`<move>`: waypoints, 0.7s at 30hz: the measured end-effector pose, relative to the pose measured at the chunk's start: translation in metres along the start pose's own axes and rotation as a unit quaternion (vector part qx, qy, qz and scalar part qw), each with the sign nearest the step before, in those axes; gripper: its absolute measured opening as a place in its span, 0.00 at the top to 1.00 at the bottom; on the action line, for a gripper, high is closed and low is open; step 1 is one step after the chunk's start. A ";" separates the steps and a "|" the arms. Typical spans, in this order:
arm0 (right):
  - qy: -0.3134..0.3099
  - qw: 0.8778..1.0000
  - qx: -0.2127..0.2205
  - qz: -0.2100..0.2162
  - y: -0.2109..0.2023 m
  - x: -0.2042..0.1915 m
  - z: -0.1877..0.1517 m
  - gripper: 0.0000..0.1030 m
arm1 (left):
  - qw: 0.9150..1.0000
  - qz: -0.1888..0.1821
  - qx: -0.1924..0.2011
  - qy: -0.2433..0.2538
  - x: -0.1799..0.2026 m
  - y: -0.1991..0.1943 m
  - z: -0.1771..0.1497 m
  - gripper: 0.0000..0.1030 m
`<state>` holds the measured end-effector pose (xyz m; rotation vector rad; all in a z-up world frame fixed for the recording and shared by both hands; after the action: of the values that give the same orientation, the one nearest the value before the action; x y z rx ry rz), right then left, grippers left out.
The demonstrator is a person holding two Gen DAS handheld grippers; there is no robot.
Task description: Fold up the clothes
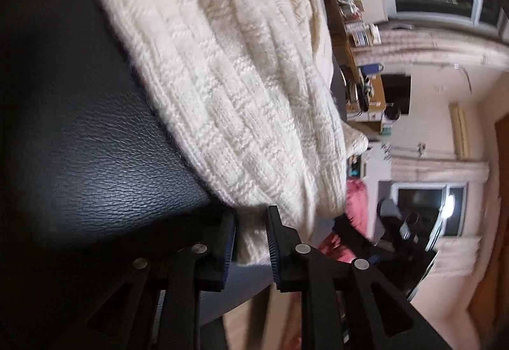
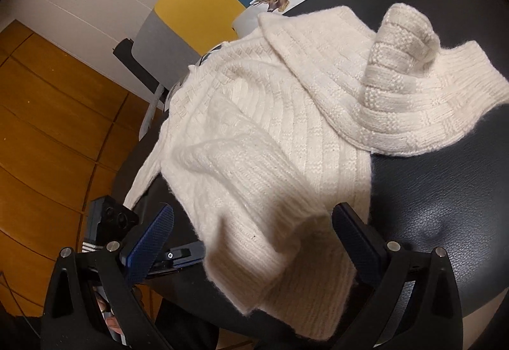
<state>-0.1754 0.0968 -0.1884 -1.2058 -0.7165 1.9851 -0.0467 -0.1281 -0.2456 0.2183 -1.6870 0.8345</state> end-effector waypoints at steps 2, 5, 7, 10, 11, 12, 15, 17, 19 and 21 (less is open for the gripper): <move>-0.003 1.000 0.004 -0.002 -0.004 0.001 0.000 0.01 | 0.999 -0.017 0.000 -0.028 -0.006 0.005 0.001 0.82; -0.005 1.000 0.009 -0.007 -0.011 0.003 0.000 0.01 | 0.999 -0.018 0.017 -0.023 -0.006 -0.002 0.000 0.89; -0.005 1.000 0.013 -0.015 -0.013 0.004 0.001 0.01 | 0.999 -0.005 0.038 0.002 -0.001 -0.007 -0.002 0.96; -0.005 1.000 0.019 -0.024 -0.017 0.005 0.004 0.01 | 0.996 0.009 0.066 0.051 0.013 -0.022 -0.007 0.97; -0.006 0.999 0.022 -0.025 -0.018 0.005 0.006 0.01 | 0.994 0.011 0.075 0.073 0.021 -0.030 -0.008 0.97; -0.008 0.999 0.026 -0.026 -0.020 0.003 0.010 0.01 | 0.992 0.011 0.083 0.097 0.030 -0.042 -0.012 0.97; -0.015 0.999 0.033 -0.025 -0.019 -0.004 0.023 0.01 | 0.983 0.025 0.101 0.150 0.041 -0.080 -0.017 0.97; -0.014 0.999 0.026 -0.030 -0.008 -0.007 0.032 0.01 | 0.977 0.044 0.111 0.176 0.042 -0.102 -0.017 0.97; -0.010 0.999 0.003 -0.031 0.010 -0.010 0.036 0.01 | 0.972 0.068 0.118 0.193 0.039 -0.122 -0.015 0.97; -0.007 0.999 -0.025 -0.046 0.033 -0.011 0.038 0.01 | 0.969 0.108 0.120 0.185 0.022 -0.134 -0.011 0.97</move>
<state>-0.2154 0.0639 -0.1914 -1.1682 -0.8189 1.9120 0.0293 -0.2116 -0.1699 0.0365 -1.2723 1.1666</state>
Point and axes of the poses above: each gripper's, at about its wrist camera, not at the fingertips, and y roughly the way its jaws point, x to its right, z to its top, the point moved 3 cm from there along y, roughly the way its jaws point, and after that the axes turned 11 degrees about -z, right-handed, at the moved point
